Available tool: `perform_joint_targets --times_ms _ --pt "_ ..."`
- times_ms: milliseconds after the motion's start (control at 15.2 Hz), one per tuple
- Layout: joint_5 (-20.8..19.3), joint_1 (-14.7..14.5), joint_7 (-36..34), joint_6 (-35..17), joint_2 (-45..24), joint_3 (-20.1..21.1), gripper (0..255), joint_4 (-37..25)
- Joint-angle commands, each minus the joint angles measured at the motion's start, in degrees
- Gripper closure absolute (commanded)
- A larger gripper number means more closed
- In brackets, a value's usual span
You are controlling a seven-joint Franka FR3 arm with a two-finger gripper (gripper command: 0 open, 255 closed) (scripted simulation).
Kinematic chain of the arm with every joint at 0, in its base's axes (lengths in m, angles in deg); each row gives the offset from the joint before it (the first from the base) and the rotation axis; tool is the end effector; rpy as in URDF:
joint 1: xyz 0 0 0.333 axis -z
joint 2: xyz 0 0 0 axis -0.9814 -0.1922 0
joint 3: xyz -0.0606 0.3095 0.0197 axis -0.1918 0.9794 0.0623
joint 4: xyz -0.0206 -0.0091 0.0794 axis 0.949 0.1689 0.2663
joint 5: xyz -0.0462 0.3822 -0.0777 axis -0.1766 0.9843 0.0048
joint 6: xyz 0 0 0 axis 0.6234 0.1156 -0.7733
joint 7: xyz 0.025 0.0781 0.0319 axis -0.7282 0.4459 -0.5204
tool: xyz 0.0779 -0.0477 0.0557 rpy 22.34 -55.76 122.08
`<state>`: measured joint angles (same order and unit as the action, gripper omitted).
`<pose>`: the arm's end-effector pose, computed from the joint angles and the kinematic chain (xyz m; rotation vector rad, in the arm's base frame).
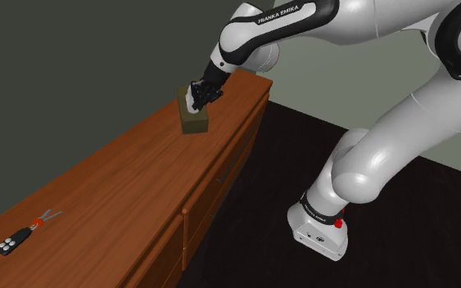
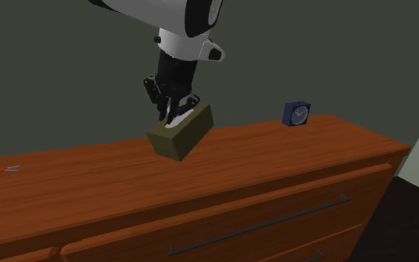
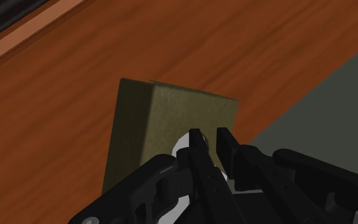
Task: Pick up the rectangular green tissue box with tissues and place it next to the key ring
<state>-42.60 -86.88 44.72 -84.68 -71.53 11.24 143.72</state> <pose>0.4710 0.0304 0.4233 -2.7504 0.4408 -0.3170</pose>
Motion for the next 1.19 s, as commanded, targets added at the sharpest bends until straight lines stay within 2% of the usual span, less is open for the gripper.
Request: perform_joint_targets --times_ms 0,1122 --pt "-0.74 0.22 -0.94 1.44 0.89 0.18 255 -0.65" --pt "-4.98 1.64 -6.42 14.26 5.31 0.66 255 -9.63"
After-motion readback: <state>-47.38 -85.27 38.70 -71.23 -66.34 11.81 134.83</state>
